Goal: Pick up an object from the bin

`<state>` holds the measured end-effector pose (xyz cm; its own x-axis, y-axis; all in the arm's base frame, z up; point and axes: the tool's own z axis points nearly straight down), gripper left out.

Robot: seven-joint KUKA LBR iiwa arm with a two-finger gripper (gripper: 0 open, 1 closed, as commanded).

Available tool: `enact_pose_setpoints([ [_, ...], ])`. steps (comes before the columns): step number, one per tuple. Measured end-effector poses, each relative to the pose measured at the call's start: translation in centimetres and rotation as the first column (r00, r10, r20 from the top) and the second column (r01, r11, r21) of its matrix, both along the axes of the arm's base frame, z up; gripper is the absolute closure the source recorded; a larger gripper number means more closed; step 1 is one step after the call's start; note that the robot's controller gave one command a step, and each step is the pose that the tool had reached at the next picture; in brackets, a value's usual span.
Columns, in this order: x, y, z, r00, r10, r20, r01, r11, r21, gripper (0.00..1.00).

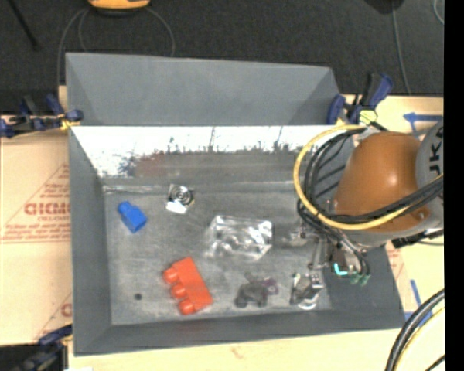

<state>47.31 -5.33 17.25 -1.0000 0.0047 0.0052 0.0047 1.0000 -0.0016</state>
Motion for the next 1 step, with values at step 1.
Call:
enact_pose_setpoints([
  [1, 1.96, 5.55, -9.68, 0.966, 0.259, 0.011, -0.259, 0.966, -0.003, 0.00],
])
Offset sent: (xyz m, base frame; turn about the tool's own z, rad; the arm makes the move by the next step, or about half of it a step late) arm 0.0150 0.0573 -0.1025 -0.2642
